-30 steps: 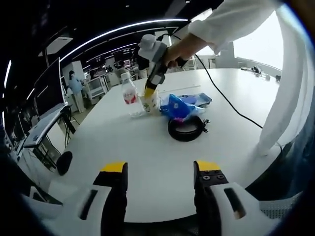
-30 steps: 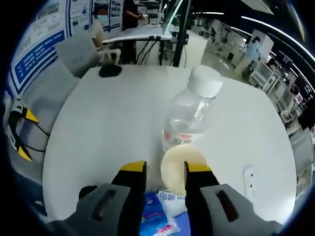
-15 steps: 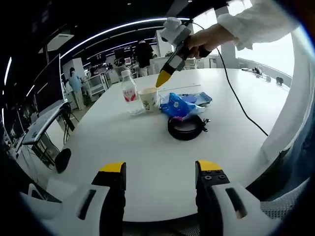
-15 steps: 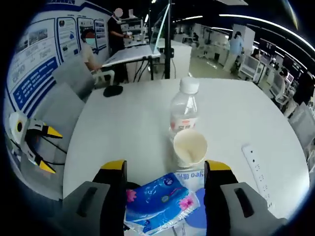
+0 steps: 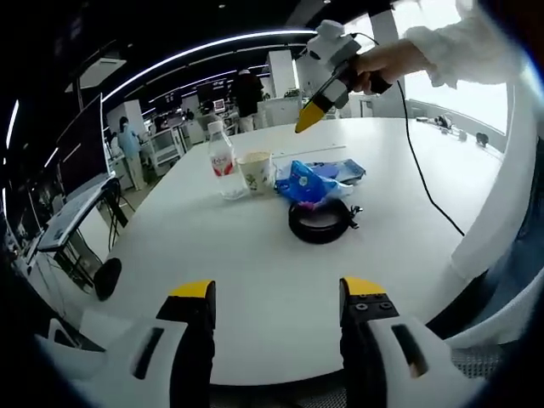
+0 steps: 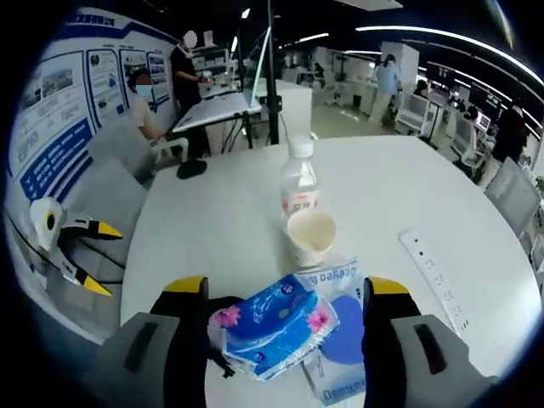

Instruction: Arrange the tabletop items into an orderly group along one side of the table until the central work area is clear of visible clutter.

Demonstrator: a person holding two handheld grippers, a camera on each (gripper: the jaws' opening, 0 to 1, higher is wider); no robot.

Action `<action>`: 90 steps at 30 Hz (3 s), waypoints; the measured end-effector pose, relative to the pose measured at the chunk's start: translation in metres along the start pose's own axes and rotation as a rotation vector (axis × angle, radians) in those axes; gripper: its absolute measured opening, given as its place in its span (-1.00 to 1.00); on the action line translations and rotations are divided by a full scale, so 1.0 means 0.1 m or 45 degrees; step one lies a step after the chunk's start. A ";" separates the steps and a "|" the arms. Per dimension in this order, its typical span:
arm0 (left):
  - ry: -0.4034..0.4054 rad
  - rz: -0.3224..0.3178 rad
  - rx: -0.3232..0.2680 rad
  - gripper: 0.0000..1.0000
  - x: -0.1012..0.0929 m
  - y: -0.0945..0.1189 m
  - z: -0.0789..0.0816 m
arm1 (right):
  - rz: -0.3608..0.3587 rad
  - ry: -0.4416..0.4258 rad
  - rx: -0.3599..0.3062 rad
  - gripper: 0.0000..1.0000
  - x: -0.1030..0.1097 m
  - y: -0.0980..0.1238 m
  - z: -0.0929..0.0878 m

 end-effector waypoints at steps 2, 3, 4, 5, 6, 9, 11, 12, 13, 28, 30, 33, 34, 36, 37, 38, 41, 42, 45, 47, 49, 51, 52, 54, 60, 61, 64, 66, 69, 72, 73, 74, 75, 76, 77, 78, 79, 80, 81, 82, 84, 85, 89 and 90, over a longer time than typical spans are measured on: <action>0.000 0.001 0.003 0.18 0.00 -0.01 0.00 | -0.005 0.003 -0.006 0.45 0.00 0.03 0.03; 0.001 0.003 0.003 0.18 0.01 0.00 0.00 | -0.007 0.002 -0.009 0.45 -0.01 0.04 0.03; 0.002 0.003 0.008 0.18 0.01 0.00 -0.01 | -0.008 -0.001 -0.011 0.45 -0.02 0.03 0.03; 0.002 0.002 0.009 0.18 0.01 0.00 -0.01 | -0.008 -0.002 -0.012 0.45 -0.02 0.03 0.03; 0.000 0.002 0.010 0.18 0.01 0.00 -0.01 | -0.009 -0.004 -0.012 0.44 -0.02 0.04 0.03; -0.003 0.005 0.009 0.18 0.01 0.00 0.00 | -0.006 -0.006 -0.008 0.43 -0.01 0.03 0.02; 0.001 0.011 0.010 0.17 0.02 0.00 -0.01 | -0.007 -0.008 -0.014 0.40 -0.02 0.02 0.02; 0.005 0.013 0.007 0.17 0.02 0.00 0.00 | -0.007 -0.009 -0.015 0.40 -0.02 0.02 0.02; 0.005 0.016 0.004 0.17 0.03 0.00 0.00 | -0.003 -0.012 -0.018 0.41 -0.01 0.02 0.02; 0.007 0.000 0.021 0.18 0.02 -0.02 -0.04 | 0.009 -0.069 -0.050 0.35 0.06 0.25 -0.13; 0.004 -0.004 0.024 0.18 0.01 -0.02 -0.04 | 0.009 -0.081 -0.057 0.35 0.11 0.32 -0.19; 0.016 -0.007 0.029 0.19 0.01 -0.01 -0.04 | 0.013 -0.098 -0.066 0.32 0.16 0.39 -0.27; 0.019 -0.009 0.031 0.19 0.01 -0.01 -0.04 | 0.025 -0.117 -0.067 0.32 0.19 0.41 -0.35; 0.021 -0.010 0.038 0.19 0.01 -0.01 -0.05 | 0.027 -0.126 -0.053 0.31 0.22 0.44 -0.44; 0.021 -0.011 0.041 0.20 0.00 -0.01 -0.05 | 0.028 -0.127 -0.051 0.31 0.22 0.45 -0.46; 0.023 -0.012 0.049 0.20 0.00 -0.01 -0.05 | 0.033 -0.140 -0.047 0.31 0.24 0.47 -0.52; 0.034 -0.027 0.079 0.23 -0.02 -0.02 -0.06 | 0.045 -0.156 -0.047 0.30 0.26 0.51 -0.59; 0.033 -0.034 0.082 0.25 -0.03 -0.02 -0.06 | 0.050 -0.157 -0.045 0.30 0.27 0.52 -0.61; 0.031 -0.064 0.102 0.28 -0.07 -0.02 -0.04 | 0.065 -0.163 -0.043 0.28 0.28 0.57 -0.68; 0.096 -0.093 0.130 0.24 -0.12 -0.02 -0.03 | 0.070 -0.167 -0.047 0.27 0.28 0.60 -0.70; 0.322 -0.119 0.031 0.22 -0.24 -0.07 0.21 | 0.074 -0.173 -0.044 0.26 0.25 0.63 -0.73; 0.411 -0.137 -0.014 0.22 -0.32 -0.11 0.37 | 0.065 -0.176 -0.042 0.25 0.22 0.64 -0.76; 0.454 -0.146 -0.041 0.20 -0.39 -0.17 0.50 | 0.059 -0.182 -0.043 0.25 0.19 0.66 -0.76; 0.510 -0.187 -0.077 0.17 -0.50 -0.29 0.67 | 0.052 -0.188 -0.046 0.24 0.14 0.66 -0.77; 0.714 -0.275 -0.052 0.06 -0.70 -0.67 0.86 | 0.033 -0.172 -0.044 0.22 -0.01 0.67 -0.76; 0.759 -0.297 -0.035 0.06 -0.72 -0.73 0.87 | 0.029 -0.173 -0.044 0.21 -0.05 0.66 -0.75; 0.765 -0.308 0.001 0.05 -0.75 -0.86 0.87 | 0.025 -0.161 -0.051 0.20 -0.12 0.61 -0.73; 0.764 -0.310 0.025 0.06 -0.77 -0.94 0.88 | 0.025 -0.149 -0.053 0.18 -0.14 0.57 -0.71; 0.840 -0.321 0.049 0.05 -0.81 -1.06 0.88 | 0.038 -0.123 -0.050 0.13 -0.17 0.47 -0.68; 0.886 -0.306 0.078 0.01 -0.85 -1.15 0.84 | 0.042 -0.119 -0.062 0.08 -0.19 0.40 -0.64; 0.923 -0.304 0.088 0.01 -0.88 -1.17 0.82 | 0.042 -0.124 -0.079 0.07 -0.21 0.37 -0.62; 0.941 -0.306 0.095 0.01 -0.89 -1.19 0.81 | 0.046 -0.128 -0.088 0.07 -0.21 0.35 -0.60; 0.949 -0.305 0.103 0.02 -0.91 -1.21 0.79 | 0.052 -0.127 -0.092 0.08 -0.22 0.33 -0.58; 0.952 -0.301 0.118 0.01 -0.93 -1.24 0.76 | 0.059 -0.122 -0.096 0.08 -0.22 0.30 -0.56; 0.951 -0.300 0.122 0.01 -0.94 -1.24 0.76 | 0.064 -0.111 -0.093 0.07 -0.23 0.26 -0.55; 0.954 -0.298 0.129 0.01 -0.95 -1.28 0.75 | 0.068 -0.093 -0.084 0.07 -0.25 0.22 -0.55; 0.966 -0.297 0.136 0.00 -0.96 -1.31 0.74 | 0.070 -0.082 -0.077 0.06 -0.27 0.18 -0.55; 0.983 -0.294 0.141 0.00 -0.97 -1.33 0.74 | 0.076 -0.074 -0.068 0.03 -0.30 0.11 -0.56; 1.003 -0.287 0.143 -0.02 -0.96 -1.36 0.73 | 0.086 -0.069 -0.065 -0.01 -0.31 0.05 -0.56; 1.061 -0.266 0.150 -0.04 -0.95 -1.39 0.71 | 0.110 -0.063 -0.051 -0.03 -0.32 0.00 -0.57; 1.105 -0.260 0.147 -0.08 -0.94 -1.43 0.71 | 0.140 -0.065 -0.021 -0.04 -0.32 -0.11 -0.58; 1.105 -0.263 0.145 -0.08 -0.95 -1.45 0.71 | 0.153 -0.058 -0.024 -0.03 -0.33 -0.15 -0.58; 1.100 -0.264 0.153 -0.09 -0.99 -1.51 0.74 | 0.191 -0.008 -0.005 -0.05 -0.37 -0.37 -0.57; 1.100 -0.259 0.156 -0.09 -1.00 -1.52 0.74 | 0.203 -0.006 -0.009 -0.06 -0.38 -0.40 -0.56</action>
Point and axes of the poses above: the point that each gripper's makers call its tool centre point, and the gripper's own axes: y roughly backward along the fingers, x roughly to its left, z roughly out of its top, the point moved 3 cm from there along y, roughly backward along the fingers, and after that the axes turned 4 degrees about y, right-handed, at the moved point
